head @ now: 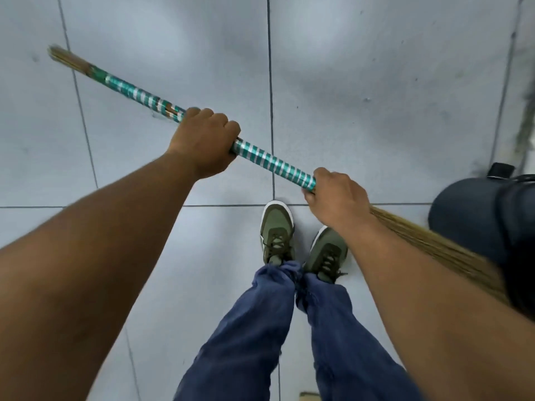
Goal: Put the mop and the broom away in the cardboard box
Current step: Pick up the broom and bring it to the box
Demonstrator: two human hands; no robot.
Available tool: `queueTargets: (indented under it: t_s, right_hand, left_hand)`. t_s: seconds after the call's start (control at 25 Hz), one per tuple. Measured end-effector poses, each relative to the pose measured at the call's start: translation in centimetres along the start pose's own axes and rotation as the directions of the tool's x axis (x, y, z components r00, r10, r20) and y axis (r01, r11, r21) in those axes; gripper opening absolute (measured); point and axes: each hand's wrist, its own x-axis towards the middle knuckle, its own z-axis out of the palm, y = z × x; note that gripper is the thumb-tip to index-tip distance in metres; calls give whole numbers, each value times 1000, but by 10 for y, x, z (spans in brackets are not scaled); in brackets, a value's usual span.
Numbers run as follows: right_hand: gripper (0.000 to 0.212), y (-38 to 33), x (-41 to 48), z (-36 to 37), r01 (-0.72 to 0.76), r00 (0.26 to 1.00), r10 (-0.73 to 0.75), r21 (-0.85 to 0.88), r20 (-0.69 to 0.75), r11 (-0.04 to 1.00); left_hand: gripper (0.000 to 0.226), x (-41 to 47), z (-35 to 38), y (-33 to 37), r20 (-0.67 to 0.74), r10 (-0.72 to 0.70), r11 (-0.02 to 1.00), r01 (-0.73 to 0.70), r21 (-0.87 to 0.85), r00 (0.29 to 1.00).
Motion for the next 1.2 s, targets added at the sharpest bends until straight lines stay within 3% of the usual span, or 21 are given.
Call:
queueTargets:
  t_s: [0.28, 0.4, 0.64, 0.96, 1.2]
  right_hand:
    - [26, -72, -116, -184, -49, 990, 60, 90, -125, 995]
    - [27, -89, -161, -283, -49, 967, 61, 57, -246, 997]
    - [22, -81, -245, -436, -104, 907, 59, -84, -416, 991]
    - [17, -36, -364, -547, -376, 731, 243, -79, -638, 923]
    - [13, -3, -475, -535, -616, 499, 496, 111, -711, 780]
  left_hand:
    - [20, -70, -243, -19, -161, 70, 991, -50, 128, 984]
    - [21, -98, -348, -13, -247, 28, 987, 12, 161, 969]
    - [27, -127, -495, 22, -420, 99, 982, -21, 186, 902]
    - [29, -130, -634, 113, -566, 307, 935, -133, 328, 765]
    - [28, -139, -682, 215, -563, 567, 821, -359, 443, 602]
